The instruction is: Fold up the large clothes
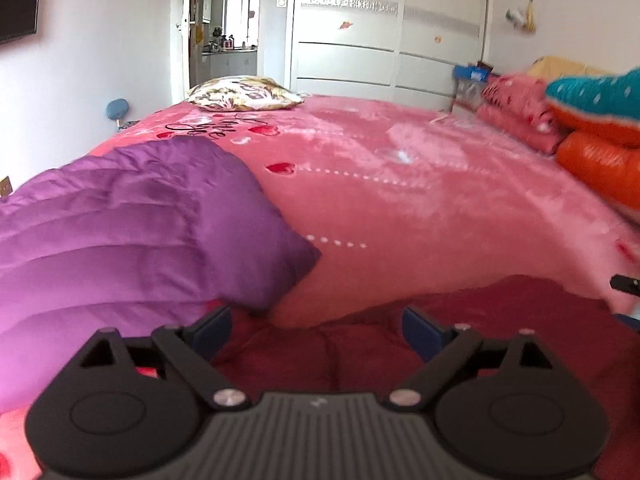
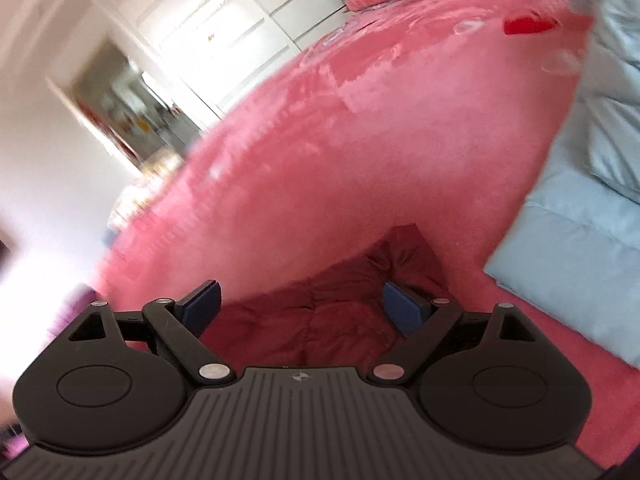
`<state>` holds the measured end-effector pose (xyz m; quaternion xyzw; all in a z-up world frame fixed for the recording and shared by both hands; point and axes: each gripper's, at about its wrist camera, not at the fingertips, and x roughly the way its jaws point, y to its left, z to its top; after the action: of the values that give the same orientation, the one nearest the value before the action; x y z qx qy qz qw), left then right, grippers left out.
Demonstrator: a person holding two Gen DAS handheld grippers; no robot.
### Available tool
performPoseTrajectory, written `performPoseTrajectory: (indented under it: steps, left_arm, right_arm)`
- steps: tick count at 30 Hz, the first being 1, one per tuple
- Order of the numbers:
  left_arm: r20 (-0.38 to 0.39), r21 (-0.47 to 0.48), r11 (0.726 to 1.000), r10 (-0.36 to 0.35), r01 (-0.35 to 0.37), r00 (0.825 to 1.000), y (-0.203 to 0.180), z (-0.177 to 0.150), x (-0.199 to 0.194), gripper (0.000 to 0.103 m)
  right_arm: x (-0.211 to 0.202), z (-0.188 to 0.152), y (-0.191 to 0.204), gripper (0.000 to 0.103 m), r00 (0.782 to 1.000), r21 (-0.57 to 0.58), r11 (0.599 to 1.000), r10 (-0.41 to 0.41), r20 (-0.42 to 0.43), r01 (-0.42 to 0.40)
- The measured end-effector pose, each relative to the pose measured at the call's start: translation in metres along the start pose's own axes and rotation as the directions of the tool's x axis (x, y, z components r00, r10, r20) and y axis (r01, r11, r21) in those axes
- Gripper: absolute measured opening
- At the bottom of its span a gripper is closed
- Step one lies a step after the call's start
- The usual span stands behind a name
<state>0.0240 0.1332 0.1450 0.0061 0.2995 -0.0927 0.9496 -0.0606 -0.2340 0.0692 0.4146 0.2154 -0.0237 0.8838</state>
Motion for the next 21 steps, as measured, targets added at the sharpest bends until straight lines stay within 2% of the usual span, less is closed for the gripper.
performPoseTrajectory:
  steps: [3,6,9,11,14,18,21]
  left_arm:
    - [-0.029,-0.051,0.998,-0.05,0.048,0.998,0.032,-0.006,-0.035,0.092]
    - [-0.06,-0.14,0.986,-0.101,0.092,0.993,0.066,-0.022,-0.056,0.092]
    - [-0.102,-0.227,0.964,-0.169,0.142,0.98,0.096,-0.044,-0.061,0.092]
    - [-0.125,-0.303,0.937,-0.221,0.175,0.967,0.112,-0.058,-0.055,0.092]
    - [-0.115,-0.41,0.884,-0.296,0.227,0.948,0.128,-0.076,-0.044,0.092]
    - [-0.082,-0.518,0.811,-0.365,0.273,0.927,0.142,-0.093,-0.025,0.092]
    - [-0.072,-0.542,0.788,-0.39,0.293,0.918,0.145,-0.096,-0.013,0.092]
  right_arm:
    - [-0.031,0.01,-0.013,0.103,0.999,0.061,0.998,0.031,0.017,-0.032]
    - [-0.056,0.013,-0.024,0.103,1.0,0.083,0.996,0.028,0.012,-0.029]
    - [-0.065,0.01,-0.042,0.103,0.995,0.116,0.993,0.036,-0.089,-0.026]
    - [-0.064,0.004,-0.056,0.103,0.986,0.152,0.988,0.043,-0.159,-0.018]
    - [-0.062,-0.009,-0.075,0.103,0.971,0.211,0.977,0.073,-0.226,-0.024]
    - [-0.06,-0.018,-0.078,0.103,0.959,0.193,0.974,0.161,-0.235,-0.116]
    - [-0.056,-0.016,-0.077,0.103,0.943,0.191,0.967,0.214,-0.254,-0.168]
